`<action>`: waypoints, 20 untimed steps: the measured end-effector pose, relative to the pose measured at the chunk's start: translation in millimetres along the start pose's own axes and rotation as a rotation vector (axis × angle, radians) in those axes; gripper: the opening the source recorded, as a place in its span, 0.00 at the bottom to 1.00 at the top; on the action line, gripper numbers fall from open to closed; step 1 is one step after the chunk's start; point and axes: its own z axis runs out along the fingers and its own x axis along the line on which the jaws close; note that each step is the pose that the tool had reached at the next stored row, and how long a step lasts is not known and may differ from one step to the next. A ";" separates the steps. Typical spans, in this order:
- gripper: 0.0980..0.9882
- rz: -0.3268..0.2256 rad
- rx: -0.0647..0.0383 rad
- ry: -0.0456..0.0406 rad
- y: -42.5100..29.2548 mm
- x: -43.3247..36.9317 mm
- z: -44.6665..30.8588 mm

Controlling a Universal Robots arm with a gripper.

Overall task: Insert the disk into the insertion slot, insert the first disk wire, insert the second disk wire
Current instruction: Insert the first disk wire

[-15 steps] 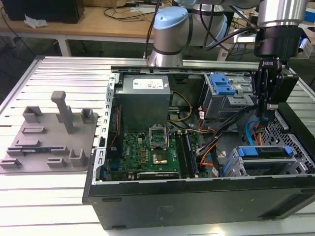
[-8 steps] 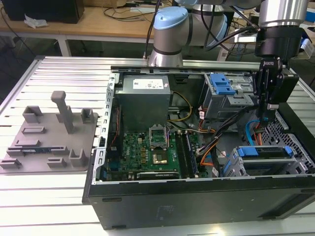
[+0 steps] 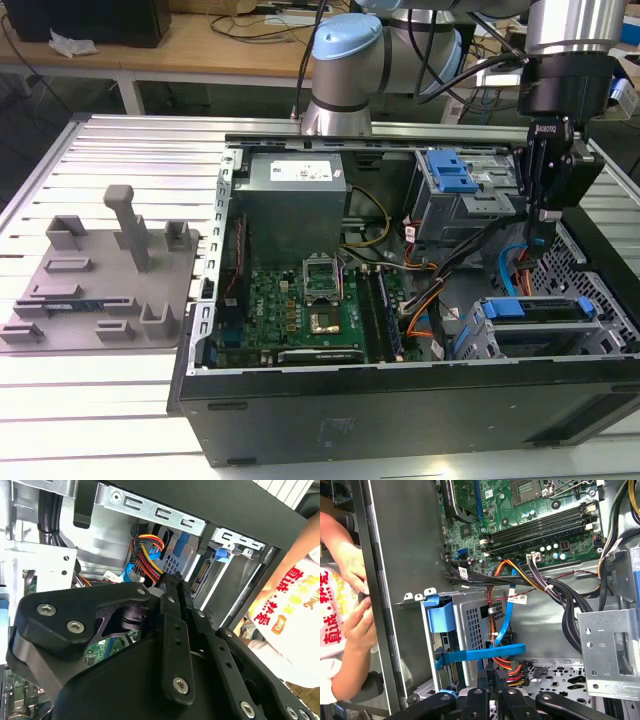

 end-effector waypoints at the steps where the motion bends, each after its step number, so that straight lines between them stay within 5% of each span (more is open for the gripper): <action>1: 0.07 0.000 0.000 -0.0007 0.0 0.3 0.3; 5: 0.07 -0.001 -0.005 -0.0136 -1.0 5.9 -1.5; 12: 0.07 -0.009 -0.028 -0.0647 -3.5 21.8 -1.1; 13: 0.07 -0.010 -0.031 -0.0821 -4.1 25.1 0.6; 17: 0.07 -0.012 -0.040 -0.1080 -6.2 33.1 0.2; 20: 0.07 -0.022 -0.063 -0.1274 -8.8 38.5 -1.8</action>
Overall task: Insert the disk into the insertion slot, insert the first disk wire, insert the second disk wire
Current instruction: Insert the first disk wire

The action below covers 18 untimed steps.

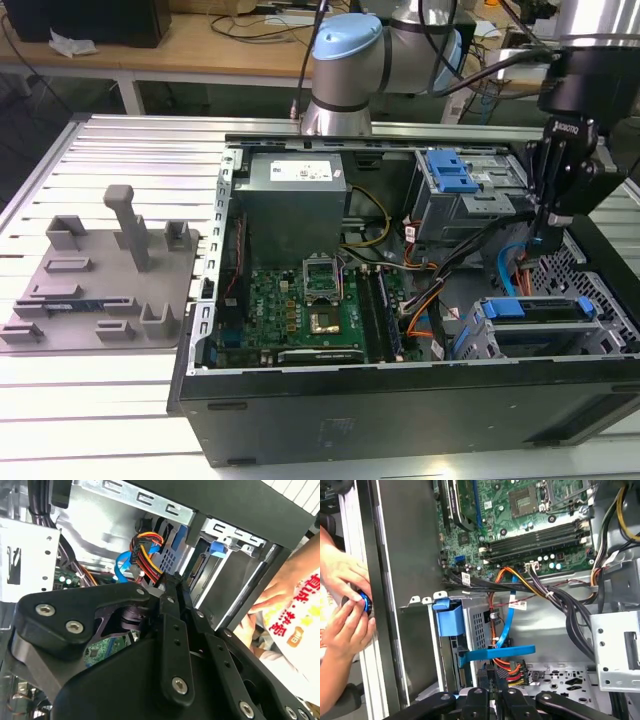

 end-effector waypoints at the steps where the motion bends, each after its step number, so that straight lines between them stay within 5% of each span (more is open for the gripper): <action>1: 0.07 -0.006 -0.015 -0.0156 -2.3 1.9 -2.8; 6: 0.07 -0.014 -0.035 -0.0416 -10.9 11.1 -3.2; 12: 0.07 -0.015 -0.040 -0.0644 -17.0 26.9 3.7; 13: 0.07 -0.015 -0.040 -0.0711 -18.5 32.2 6.0; 15: 0.07 -0.018 -0.044 -0.1043 -19.8 40.7 9.8; 18: 0.07 -0.037 -0.035 -0.1097 -20.2 44.1 11.2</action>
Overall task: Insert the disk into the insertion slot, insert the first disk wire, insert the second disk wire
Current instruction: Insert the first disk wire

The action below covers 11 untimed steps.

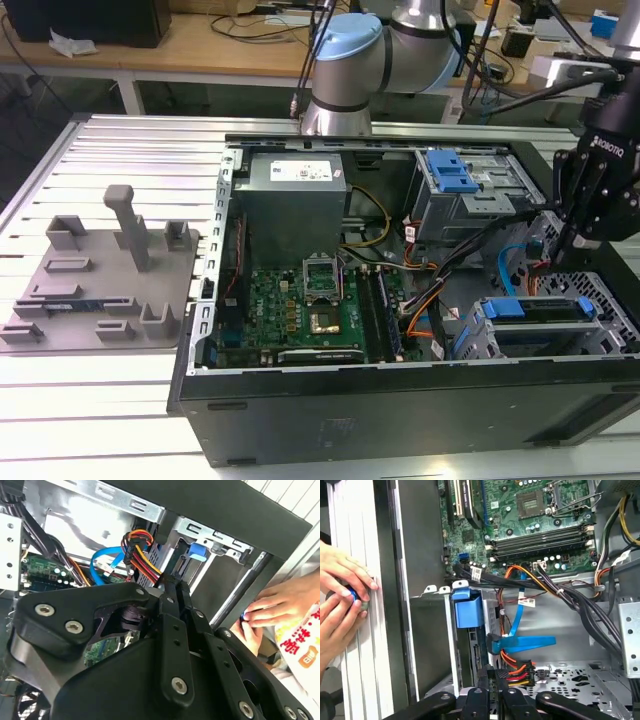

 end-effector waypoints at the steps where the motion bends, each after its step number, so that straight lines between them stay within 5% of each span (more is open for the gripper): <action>1: 0.07 -0.011 0.005 -0.0020 -0.1 0.4 0.1; 2: 0.07 -0.021 0.009 -0.0064 -0.1 0.6 0.1; 7: 0.07 -0.059 0.017 -0.0568 -0.2 1.0 0.5; 8: 0.07 -0.062 0.017 -0.0785 -0.3 2.2 0.8; 9: 0.07 -0.064 0.015 -0.1195 -0.6 5.1 1.6; 10: 0.07 -0.065 0.014 -0.1433 -0.8 7.6 2.5; 11: 0.07 -0.066 0.012 -0.1772 -1.3 12.2 3.9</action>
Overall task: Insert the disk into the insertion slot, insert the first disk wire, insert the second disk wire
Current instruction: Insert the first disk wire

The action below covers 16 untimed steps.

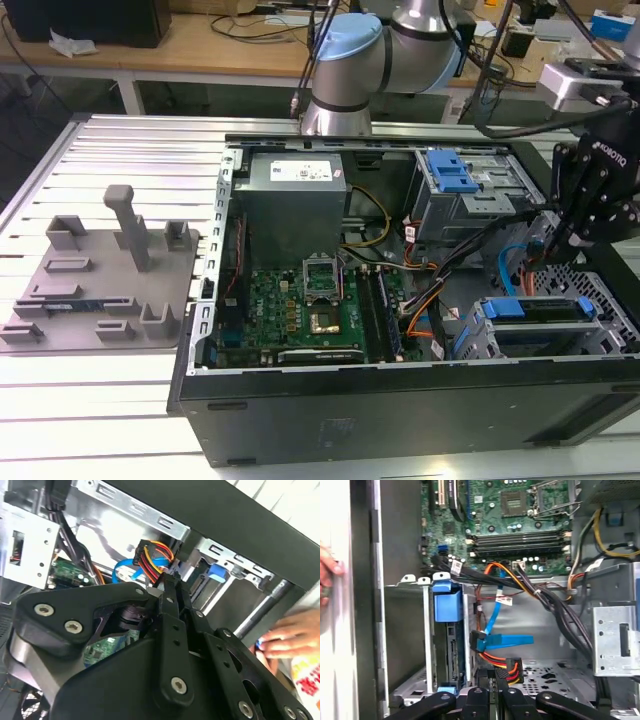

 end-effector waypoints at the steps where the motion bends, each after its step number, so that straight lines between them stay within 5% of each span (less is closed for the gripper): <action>1: 0.07 -0.001 -0.001 -0.0298 -0.1 3.7 0.5; 3: 0.07 -0.001 -0.001 -0.0450 -0.3 7.0 1.0; 14: 0.07 -0.001 -0.002 -0.0462 -0.3 7.8 1.0; 16: 0.07 -0.002 -0.002 -0.0740 -0.6 17.8 2.2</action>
